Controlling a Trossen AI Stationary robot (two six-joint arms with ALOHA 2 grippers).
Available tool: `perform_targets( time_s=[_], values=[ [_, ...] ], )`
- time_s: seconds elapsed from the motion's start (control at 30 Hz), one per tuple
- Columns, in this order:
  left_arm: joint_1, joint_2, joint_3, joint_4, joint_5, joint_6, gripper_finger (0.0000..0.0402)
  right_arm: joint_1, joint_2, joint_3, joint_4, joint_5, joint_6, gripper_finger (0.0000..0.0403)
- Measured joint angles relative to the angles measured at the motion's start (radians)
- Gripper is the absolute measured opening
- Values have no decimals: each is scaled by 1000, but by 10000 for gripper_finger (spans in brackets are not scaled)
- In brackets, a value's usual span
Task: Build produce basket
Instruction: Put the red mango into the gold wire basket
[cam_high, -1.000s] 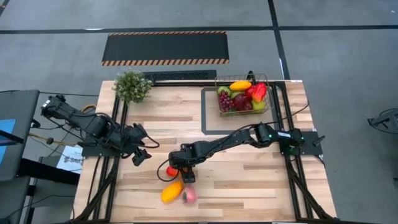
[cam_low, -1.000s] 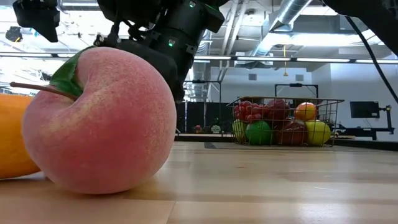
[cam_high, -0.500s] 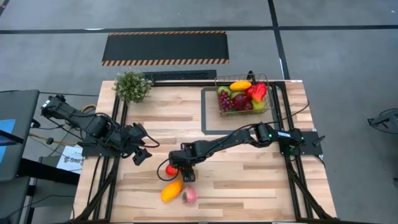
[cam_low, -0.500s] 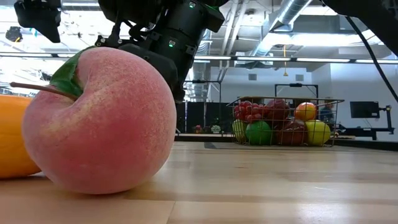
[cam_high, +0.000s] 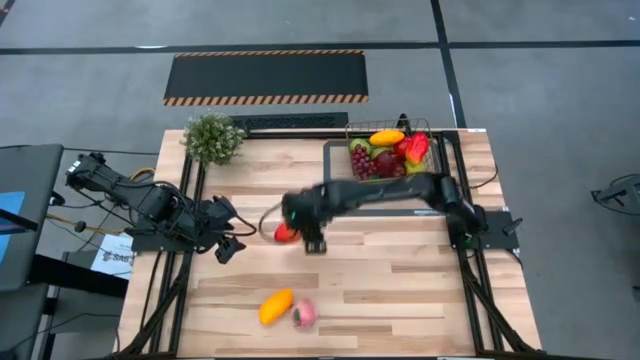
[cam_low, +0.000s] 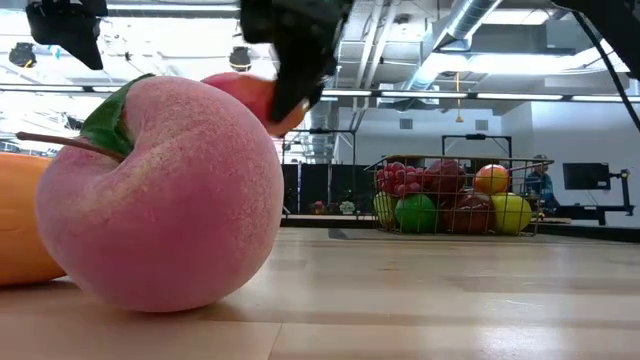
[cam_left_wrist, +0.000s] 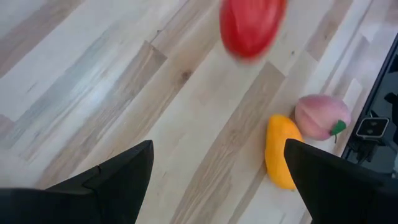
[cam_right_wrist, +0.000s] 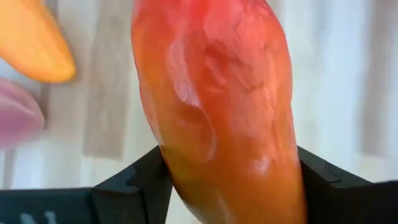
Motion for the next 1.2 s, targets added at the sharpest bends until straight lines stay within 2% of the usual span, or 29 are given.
perform_targets(
  time_s=[0.27,0.53,0.7,0.8,1.0,1.2],
  values=[
    [0,0,0,3,-17,-1,347,-220,-203,-39,-142,8,-81,245],
    [0,0,0,4,-110,-1,347,-471,-347,-39,-274,25,-237,245],
    [14,0,0,4,-164,-1,347,-617,-357,-40,-325,22,-324,245],
    [38,0,0,4,-188,5,347,-682,-340,-54,-336,-19,-366,245],
    [107,0,0,4,-213,37,347,-782,-335,-227,-287,-38,-453,245],
    [182,0,0,4,-241,76,347,-860,-336,-342,-200,-33,-524,245]
  ],
)
